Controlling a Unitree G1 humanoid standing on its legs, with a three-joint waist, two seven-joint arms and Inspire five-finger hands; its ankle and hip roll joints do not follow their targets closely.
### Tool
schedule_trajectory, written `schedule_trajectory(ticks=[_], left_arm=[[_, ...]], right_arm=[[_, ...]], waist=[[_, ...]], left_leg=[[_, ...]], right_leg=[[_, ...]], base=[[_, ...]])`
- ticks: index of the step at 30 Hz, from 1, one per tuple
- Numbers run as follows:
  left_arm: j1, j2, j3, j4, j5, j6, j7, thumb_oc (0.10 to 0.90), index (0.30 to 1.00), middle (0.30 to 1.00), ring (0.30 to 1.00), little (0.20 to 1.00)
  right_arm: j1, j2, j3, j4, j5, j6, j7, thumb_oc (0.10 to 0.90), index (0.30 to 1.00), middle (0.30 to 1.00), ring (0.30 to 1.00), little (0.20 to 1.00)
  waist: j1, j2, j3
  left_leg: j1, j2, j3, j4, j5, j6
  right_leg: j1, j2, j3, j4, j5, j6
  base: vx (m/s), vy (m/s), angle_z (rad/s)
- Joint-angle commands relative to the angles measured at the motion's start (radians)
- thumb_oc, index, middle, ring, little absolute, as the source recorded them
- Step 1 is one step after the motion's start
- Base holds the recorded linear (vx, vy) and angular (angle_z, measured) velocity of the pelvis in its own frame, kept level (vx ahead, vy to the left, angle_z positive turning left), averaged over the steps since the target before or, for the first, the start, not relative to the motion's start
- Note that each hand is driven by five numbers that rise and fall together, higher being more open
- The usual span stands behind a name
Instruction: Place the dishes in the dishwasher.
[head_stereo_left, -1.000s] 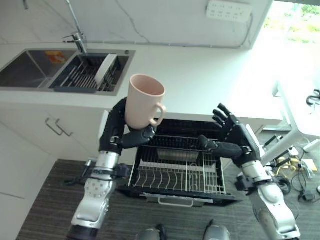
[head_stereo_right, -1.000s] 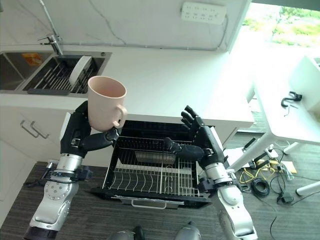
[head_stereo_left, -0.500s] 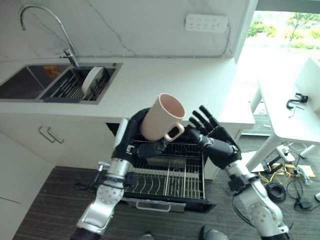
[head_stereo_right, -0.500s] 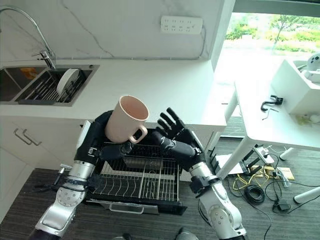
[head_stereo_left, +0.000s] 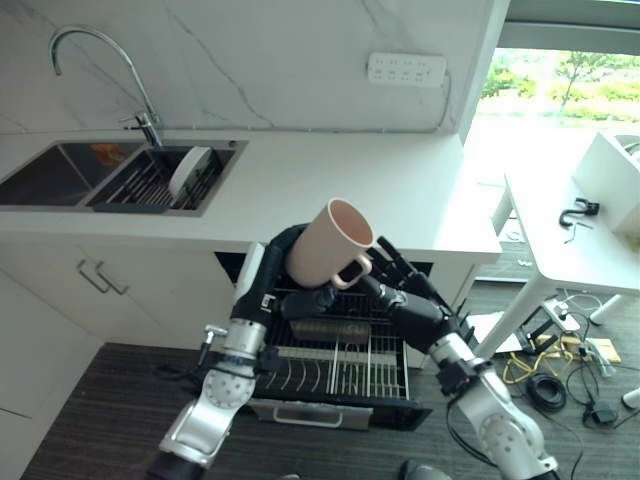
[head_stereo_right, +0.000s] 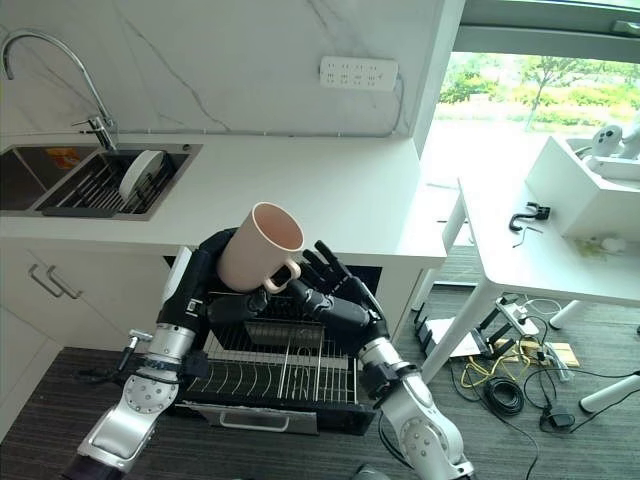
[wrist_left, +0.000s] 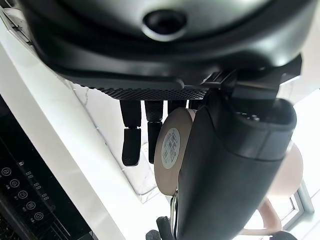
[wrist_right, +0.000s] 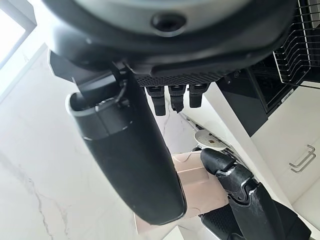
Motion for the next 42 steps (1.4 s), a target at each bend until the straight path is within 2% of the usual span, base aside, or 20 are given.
schedule_trajectory(ticks=[1,6,13,20,28,33,36,42], left_arm=[[-0.156,0.033,-0.058,-0.069,0.054,-0.090,0.013,0.400,0.300,0.300,0.300,0.300],[-0.169,0.030,-0.094,-0.061,0.071,-0.064,0.001,0.400,0.300,0.300,0.300,0.300],[-0.181,0.024,-0.135,-0.041,0.095,-0.052,-0.005,0.400,0.300,0.300,0.300,0.300],[-0.187,0.020,-0.165,-0.029,0.108,-0.046,-0.006,0.400,0.300,0.300,0.300,0.300],[-0.189,0.013,-0.193,-0.013,0.112,-0.055,-0.013,0.400,0.300,0.300,0.300,0.300],[-0.192,0.005,-0.208,-0.013,0.112,-0.046,-0.012,0.400,0.300,0.300,0.300,0.300],[-0.189,0.003,-0.221,-0.014,0.113,-0.041,-0.006,0.400,0.300,0.300,0.300,0.300],[-0.201,0.000,-0.230,-0.019,0.107,-0.027,-0.004,0.400,0.300,0.300,0.300,0.300]], right_arm=[[-0.108,0.047,-0.006,-0.109,-0.025,-0.061,0.017,0.800,0.900,0.900,0.900,0.900],[-0.121,0.047,0.010,-0.121,-0.046,-0.079,0.014,0.800,0.900,0.900,0.900,0.900],[-0.136,0.055,0.037,-0.127,-0.048,-0.081,0.021,0.800,0.900,0.900,0.900,0.900],[-0.148,0.058,0.046,-0.133,-0.027,-0.110,0.013,0.800,0.900,0.900,0.900,0.900],[-0.157,0.080,0.047,-0.133,0.003,-0.174,-0.052,0.800,0.900,0.900,0.900,0.900],[-0.155,0.092,0.043,-0.140,0.019,-0.239,-0.082,0.800,0.900,0.900,0.900,0.900],[-0.158,0.105,0.037,-0.152,0.030,-0.311,-0.107,0.800,0.900,0.900,0.900,0.900],[-0.170,0.107,0.049,-0.166,0.014,-0.324,-0.123,0.800,0.900,0.900,0.900,0.900]], waist=[[0.005,-0.002,-0.028],[0.002,-0.002,-0.028],[0.002,-0.001,-0.031],[0.002,0.001,-0.031],[0.002,0.003,-0.029],[0.000,0.005,-0.025],[-0.002,0.008,-0.023],[-0.003,0.012,-0.022]], left_leg=[[0.026,-0.032,0.027,-0.001,-0.109,0.035],[0.029,-0.031,0.031,-0.001,-0.107,0.035],[0.031,-0.031,0.035,-0.001,-0.109,0.036],[0.035,-0.030,0.037,-0.001,-0.107,0.034],[0.033,-0.029,0.039,-0.001,-0.107,0.036],[0.035,-0.031,0.041,-0.001,-0.109,0.038],[0.038,-0.032,0.045,-0.001,-0.111,0.040],[0.038,-0.034,0.048,-0.001,-0.112,0.043]], right_leg=[[0.075,-0.024,0.001,-0.012,-0.104,0.083],[0.077,-0.018,0.008,-0.012,-0.105,0.081],[0.078,-0.015,0.012,-0.012,-0.109,0.080],[0.083,-0.012,0.014,-0.012,-0.111,0.078],[0.082,-0.012,0.016,-0.012,-0.112,0.077],[0.083,-0.012,0.017,-0.012,-0.113,0.077],[0.085,-0.014,0.016,-0.012,-0.113,0.078],[0.083,-0.015,0.020,-0.012,-0.113,0.077]], base=[[0.00,0.000,0.00],[-0.02,0.003,-0.05],[-0.01,-0.004,-0.05],[0.00,0.000,0.00],[0.00,0.000,0.00],[0.00,0.000,0.00],[0.00,0.000,0.00],[0.00,0.000,0.00]])
